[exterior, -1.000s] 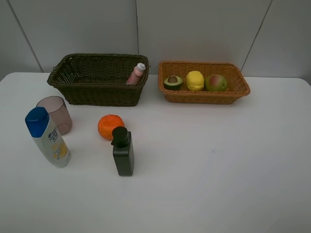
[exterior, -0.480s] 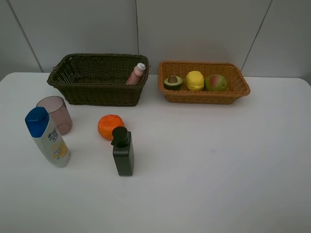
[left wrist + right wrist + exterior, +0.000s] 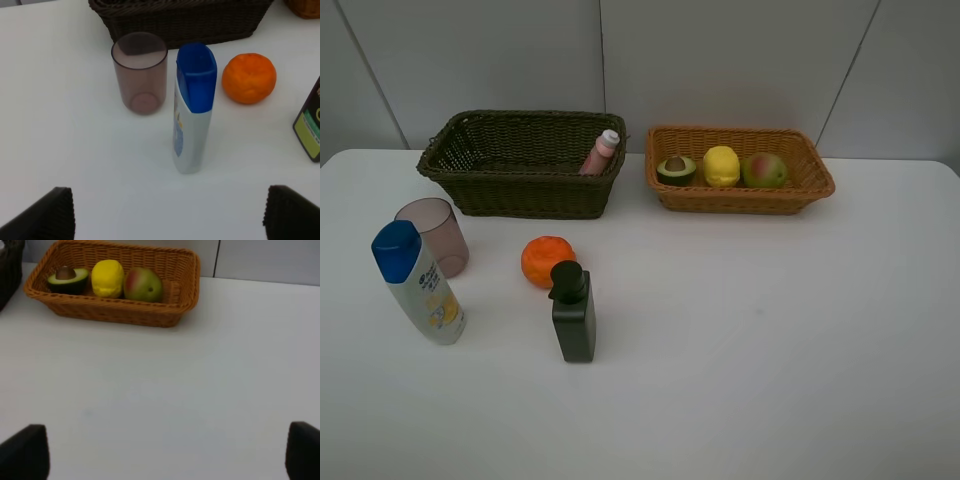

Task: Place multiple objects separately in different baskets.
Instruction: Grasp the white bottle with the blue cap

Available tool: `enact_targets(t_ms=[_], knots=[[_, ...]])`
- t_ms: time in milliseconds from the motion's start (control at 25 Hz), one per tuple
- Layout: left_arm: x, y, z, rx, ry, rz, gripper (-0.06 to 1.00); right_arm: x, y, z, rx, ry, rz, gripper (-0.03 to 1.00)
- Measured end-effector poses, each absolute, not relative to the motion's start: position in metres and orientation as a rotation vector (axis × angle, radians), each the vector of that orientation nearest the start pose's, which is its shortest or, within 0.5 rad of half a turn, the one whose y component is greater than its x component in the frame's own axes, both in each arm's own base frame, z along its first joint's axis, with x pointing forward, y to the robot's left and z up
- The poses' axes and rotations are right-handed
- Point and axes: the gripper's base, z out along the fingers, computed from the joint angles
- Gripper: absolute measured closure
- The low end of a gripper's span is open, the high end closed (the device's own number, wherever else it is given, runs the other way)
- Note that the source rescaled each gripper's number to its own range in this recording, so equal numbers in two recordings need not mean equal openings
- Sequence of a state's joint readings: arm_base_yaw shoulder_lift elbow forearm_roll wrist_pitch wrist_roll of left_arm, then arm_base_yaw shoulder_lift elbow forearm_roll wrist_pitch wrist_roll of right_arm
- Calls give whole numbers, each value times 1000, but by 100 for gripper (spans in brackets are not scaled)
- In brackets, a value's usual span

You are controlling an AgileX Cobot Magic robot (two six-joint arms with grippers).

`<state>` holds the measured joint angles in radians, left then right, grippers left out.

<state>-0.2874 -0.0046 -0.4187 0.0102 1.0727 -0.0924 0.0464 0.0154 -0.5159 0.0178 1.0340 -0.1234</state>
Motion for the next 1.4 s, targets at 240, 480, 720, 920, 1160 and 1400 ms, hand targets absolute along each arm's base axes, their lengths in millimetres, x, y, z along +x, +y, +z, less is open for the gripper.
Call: enact_targets(t_ms=[240,480,720,920,1160,1400], knots=[[3,0,253,208,2130,-211,-5,-3,1,284,-172,2010,-28,-3],[3,0,253,208,2130,-211,-5,-3,1,284,-172,2010,-28,-3],[3,0,253,208,2130,-211,-5,-3,1,284,-172,2010,-28,-3],[3,0,253,208,2130,-211,-5,-3,1,284,-172,2010,-28,-3],[3,0,253,208,2130,-211,-5,-3,1,284,-172,2010,-28,-3],[3,0,253,208,2130,-211,-5,-5,1,284,-171,1998,-28,-3]])
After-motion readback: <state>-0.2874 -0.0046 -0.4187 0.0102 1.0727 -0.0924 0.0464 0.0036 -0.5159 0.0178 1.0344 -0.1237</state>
